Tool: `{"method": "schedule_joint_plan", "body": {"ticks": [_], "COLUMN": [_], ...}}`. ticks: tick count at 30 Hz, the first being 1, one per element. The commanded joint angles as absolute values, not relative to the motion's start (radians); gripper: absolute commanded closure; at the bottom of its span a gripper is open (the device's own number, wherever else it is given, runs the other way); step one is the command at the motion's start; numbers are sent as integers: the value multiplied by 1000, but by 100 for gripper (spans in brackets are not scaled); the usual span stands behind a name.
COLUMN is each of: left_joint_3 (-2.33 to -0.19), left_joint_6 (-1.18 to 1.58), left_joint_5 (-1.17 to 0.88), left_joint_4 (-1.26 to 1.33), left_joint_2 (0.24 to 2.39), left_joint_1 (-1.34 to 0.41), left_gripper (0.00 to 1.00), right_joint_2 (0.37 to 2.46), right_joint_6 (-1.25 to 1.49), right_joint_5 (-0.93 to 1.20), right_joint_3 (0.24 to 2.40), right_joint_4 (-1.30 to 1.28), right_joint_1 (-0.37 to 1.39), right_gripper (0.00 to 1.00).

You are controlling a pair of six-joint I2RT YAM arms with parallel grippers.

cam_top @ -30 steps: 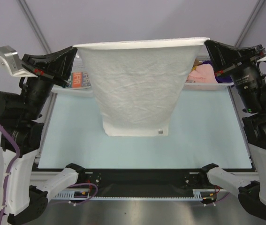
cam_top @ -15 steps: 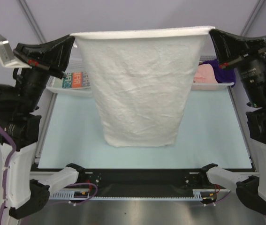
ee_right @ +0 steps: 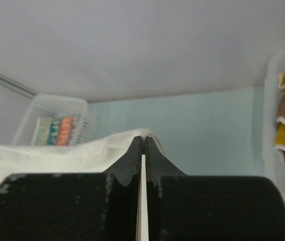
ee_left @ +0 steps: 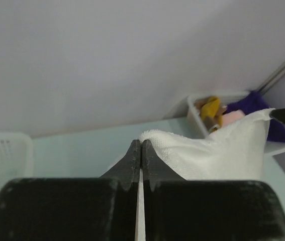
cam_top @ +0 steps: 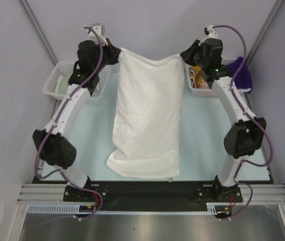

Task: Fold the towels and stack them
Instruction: Flatten out the crumpled towel, then fold the towel

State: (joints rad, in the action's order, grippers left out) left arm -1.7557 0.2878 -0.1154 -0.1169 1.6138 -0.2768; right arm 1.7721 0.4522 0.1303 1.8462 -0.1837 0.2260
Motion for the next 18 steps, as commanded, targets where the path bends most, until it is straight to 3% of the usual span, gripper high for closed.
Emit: {"method": "schedule_joint_plan", "body": {"ticks": [1, 9, 18], "left_joint_3": [-1756, -2040, -2243], "left_joint_6": [282, 291, 291], "left_joint_5": [-87, -100, -103], "left_joint_4": [-20, -29, -35], "left_joint_2": [1699, 2037, 2184], "left_joint_1": [-252, -230, -199], "left_gripper": [100, 100, 100], "right_joint_2": [1845, 2104, 2330], "right_joint_6": [465, 472, 477], "right_joint_5": [167, 196, 201], "right_joint_3": [1893, 2094, 2367], "right_joint_4": [-98, -77, -118], "right_joint_1": [210, 190, 181], "right_gripper": [100, 100, 100]}}
